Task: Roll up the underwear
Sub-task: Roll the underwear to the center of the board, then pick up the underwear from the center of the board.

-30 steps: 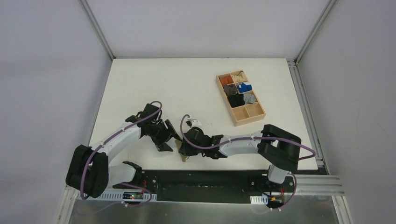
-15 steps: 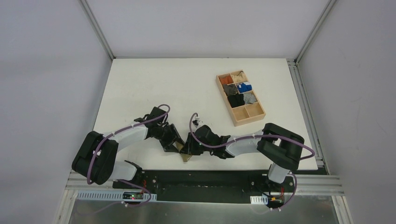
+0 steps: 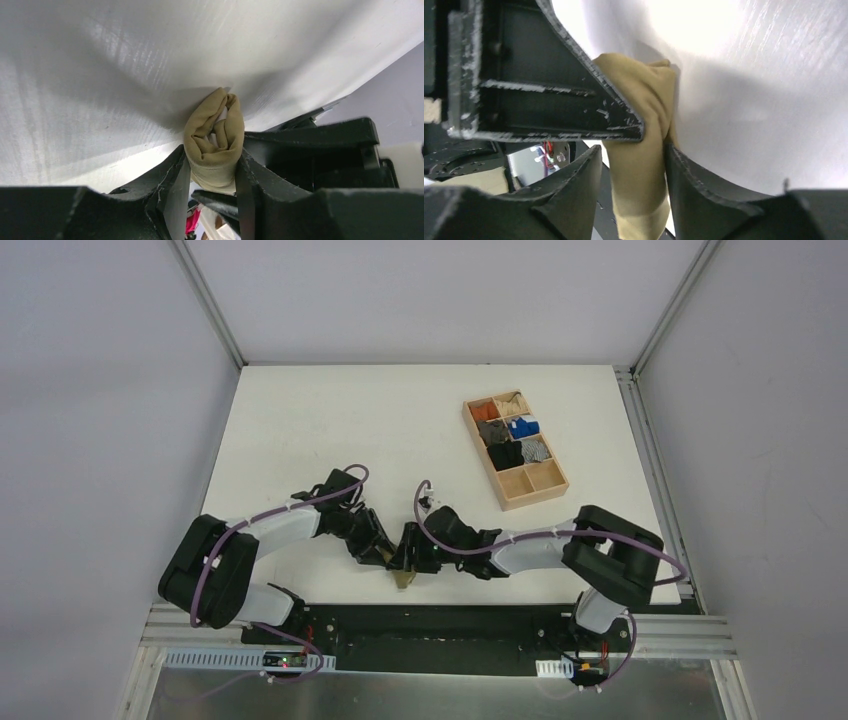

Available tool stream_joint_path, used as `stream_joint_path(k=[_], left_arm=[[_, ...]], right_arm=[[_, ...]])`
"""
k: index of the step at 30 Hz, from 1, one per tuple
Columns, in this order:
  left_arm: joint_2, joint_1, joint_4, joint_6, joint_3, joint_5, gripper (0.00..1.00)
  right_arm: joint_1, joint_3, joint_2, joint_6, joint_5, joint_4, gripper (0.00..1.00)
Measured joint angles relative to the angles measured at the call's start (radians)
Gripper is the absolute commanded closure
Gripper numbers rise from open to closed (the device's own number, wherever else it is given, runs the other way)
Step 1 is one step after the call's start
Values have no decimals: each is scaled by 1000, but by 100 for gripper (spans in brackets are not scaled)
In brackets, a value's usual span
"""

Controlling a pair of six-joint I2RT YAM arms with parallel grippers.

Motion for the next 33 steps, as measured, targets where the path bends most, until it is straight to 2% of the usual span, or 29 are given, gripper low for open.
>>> stream_joint_path(k=[5, 9, 13, 20, 29, 33], left_arm=[[14, -6, -3, 3, 10, 16, 100], [32, -6, -16, 16, 22, 26, 100], [46, -7, -29, 29, 33, 33, 100], [63, -19, -52, 40, 53, 33, 100], [66, -19, -64, 48, 58, 32, 100], [66, -19, -68, 48, 59, 32, 100]], right_arm=[[99, 100, -97, -109, 201, -336, 39], [187, 242, -101, -225, 377, -603, 37], [251, 379, -75, -322, 538, -769, 37], [332, 525, 8, -473, 703, -904, 40], [382, 636, 163, -616, 745, -932, 41], [386, 639, 208, -649, 750, -932, 49]])
